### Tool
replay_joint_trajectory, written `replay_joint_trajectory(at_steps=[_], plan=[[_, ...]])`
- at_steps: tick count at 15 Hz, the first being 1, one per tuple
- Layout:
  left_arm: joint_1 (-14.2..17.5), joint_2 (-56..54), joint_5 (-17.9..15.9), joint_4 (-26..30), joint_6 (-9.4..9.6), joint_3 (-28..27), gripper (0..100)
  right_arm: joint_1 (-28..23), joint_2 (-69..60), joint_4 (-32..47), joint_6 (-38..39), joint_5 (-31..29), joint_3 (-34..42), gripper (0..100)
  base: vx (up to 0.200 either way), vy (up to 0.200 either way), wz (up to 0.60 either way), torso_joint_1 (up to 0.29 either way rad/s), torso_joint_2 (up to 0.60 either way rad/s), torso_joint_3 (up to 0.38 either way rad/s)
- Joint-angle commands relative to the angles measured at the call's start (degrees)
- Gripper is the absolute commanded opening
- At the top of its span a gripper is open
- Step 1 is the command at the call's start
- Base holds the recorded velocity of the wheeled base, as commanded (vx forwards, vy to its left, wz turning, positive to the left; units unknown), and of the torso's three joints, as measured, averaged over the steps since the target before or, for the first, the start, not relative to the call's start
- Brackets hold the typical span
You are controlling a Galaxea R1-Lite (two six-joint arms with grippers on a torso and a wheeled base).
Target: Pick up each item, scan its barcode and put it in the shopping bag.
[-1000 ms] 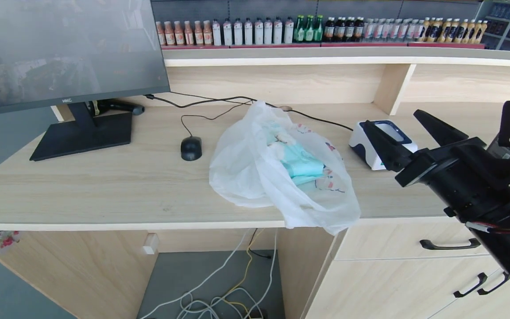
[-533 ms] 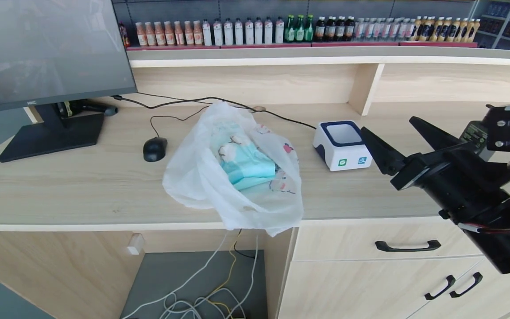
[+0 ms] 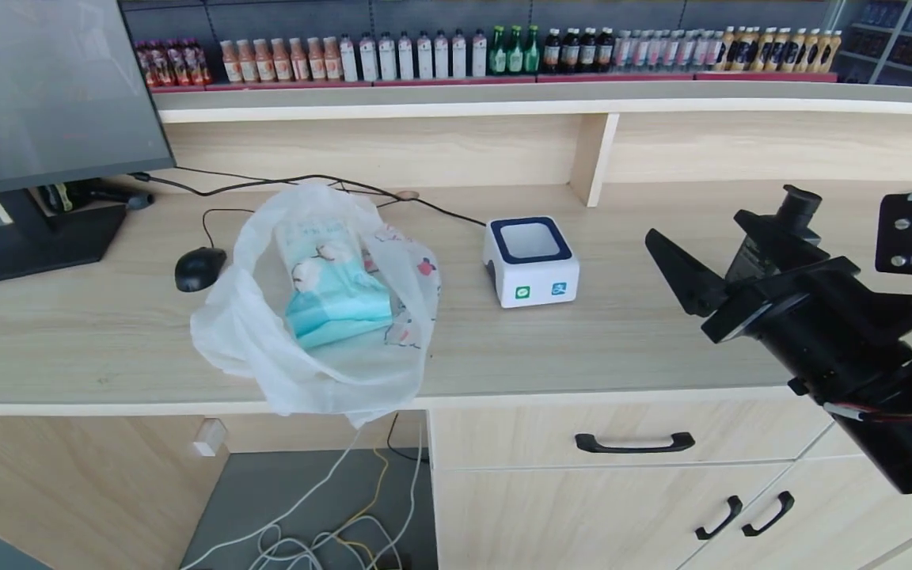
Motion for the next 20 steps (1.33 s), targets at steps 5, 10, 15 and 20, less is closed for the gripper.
replay_joint_trajectory(at_steps=[5, 10, 15, 20], plan=[[0.0, 0.0, 0.0, 0.0, -0.02, 0.0, 100, -0.1, -0.1, -0.1, 0.0, 0.0, 0.1, 100, 0.000, -0.200, 0.00, -0.002, 0.00, 0.001], [0.0, 0.0, 0.0, 0.0, 0.07, 0.0, 100, 0.0, 0.0, -0.1, -0.1, -0.1, 0.3, 100, 0.000, -0.200, 0.00, 0.000, 0.00, 0.001], [0.0, 0.0, 0.0, 0.0, 0.51, 0.0, 100, -3.0, 0.1, -0.1, -1.4, 0.1, 2.8, 100, 0.000, 0.000, 0.00, 0.000, 0.00, 0.000], [0.0, 0.0, 0.0, 0.0, 0.51, 0.0, 100, -3.5, 1.4, 7.6, -1.3, -0.1, -2.9, 100, 0.000, 0.000, 0.00, 0.000, 0.00, 0.000]])
